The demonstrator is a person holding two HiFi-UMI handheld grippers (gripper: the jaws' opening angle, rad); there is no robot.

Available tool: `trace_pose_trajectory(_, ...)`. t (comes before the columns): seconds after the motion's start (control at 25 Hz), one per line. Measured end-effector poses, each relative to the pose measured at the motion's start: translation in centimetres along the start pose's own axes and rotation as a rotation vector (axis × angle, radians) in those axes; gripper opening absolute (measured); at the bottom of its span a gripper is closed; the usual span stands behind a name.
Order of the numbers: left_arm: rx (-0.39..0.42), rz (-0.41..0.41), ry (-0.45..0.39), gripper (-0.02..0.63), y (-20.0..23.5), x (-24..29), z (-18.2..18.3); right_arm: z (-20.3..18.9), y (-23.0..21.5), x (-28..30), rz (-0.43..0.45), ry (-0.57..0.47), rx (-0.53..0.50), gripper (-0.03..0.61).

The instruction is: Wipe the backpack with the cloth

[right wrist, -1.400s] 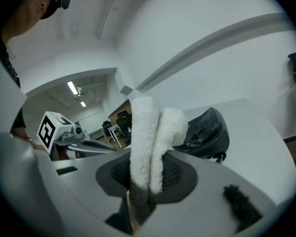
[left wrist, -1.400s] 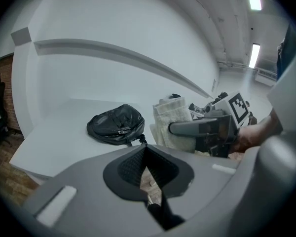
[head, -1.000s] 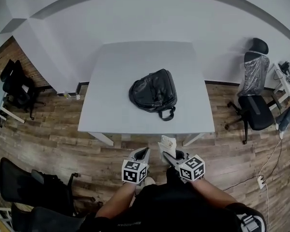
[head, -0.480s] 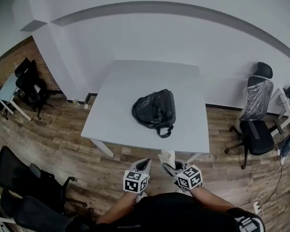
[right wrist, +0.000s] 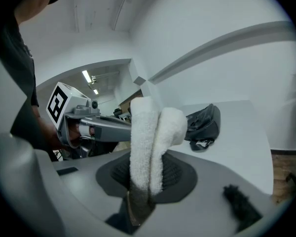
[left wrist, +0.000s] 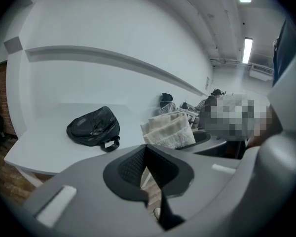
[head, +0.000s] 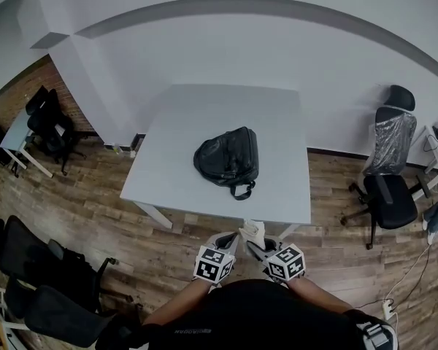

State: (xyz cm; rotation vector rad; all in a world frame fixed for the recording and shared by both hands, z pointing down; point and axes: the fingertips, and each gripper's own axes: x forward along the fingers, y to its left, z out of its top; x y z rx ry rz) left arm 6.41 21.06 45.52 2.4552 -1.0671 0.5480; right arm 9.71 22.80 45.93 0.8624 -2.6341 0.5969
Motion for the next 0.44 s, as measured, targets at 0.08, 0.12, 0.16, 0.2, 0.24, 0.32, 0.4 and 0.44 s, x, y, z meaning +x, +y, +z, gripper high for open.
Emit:
trace_pose_trajectory(0.08, 0.006, 0.0, 0.0, 0.007, 0.1, 0.0, 0.1, 0.0, 0.0, -0.1, -0.002, 0.0, -0.003, 0.086)
trace_pose_trajectory(0.12, 0.007, 0.001, 0.002, 0.008, 0.2, 0.0, 0.1, 0.0, 0.0, -0.1, -0.004, 0.0, -0.005, 0.086)
trace_pose_trajectory(0.16, 0.005, 0.003, 0.005, 0.007, 0.3, 0.0, 0.0, 0.0, -0.1, -0.1, -0.007, -0.001, -0.004, 0.086)
trace_pose_trajectory(0.2, 0.001, 0.005, 0.008, 0.008, 0.5, 0.1, -0.1, -0.1, -0.2, -0.1, -0.011, -0.002, 0.0, 0.086)
trace_pose_trajectory(0.24, -0.003, 0.006, 0.008, 0.006, 0.6, 0.1, -0.1, -0.1, -0.3, -0.1, -0.016, -0.004, 0.005, 0.086)
trace_pose_trajectory(0.32, -0.009, 0.01, 0.007, 0.007, 0.8, 0.0, -0.3, -0.3, -0.4, 0.0, -0.021, -0.007, 0.014, 0.086)
trace_pose_trajectory(0.4, -0.015, 0.017, 0.005, 0.007, 1.2, -0.2, -0.4, -0.3, -0.2, 0.3, -0.02, -0.008, 0.016, 0.086)
trace_pose_trajectory(0.44, -0.018, 0.021, 0.004, 0.007, 1.4, -0.3, -0.5, -0.3, -0.1, 0.4, -0.018, -0.008, 0.017, 0.086)
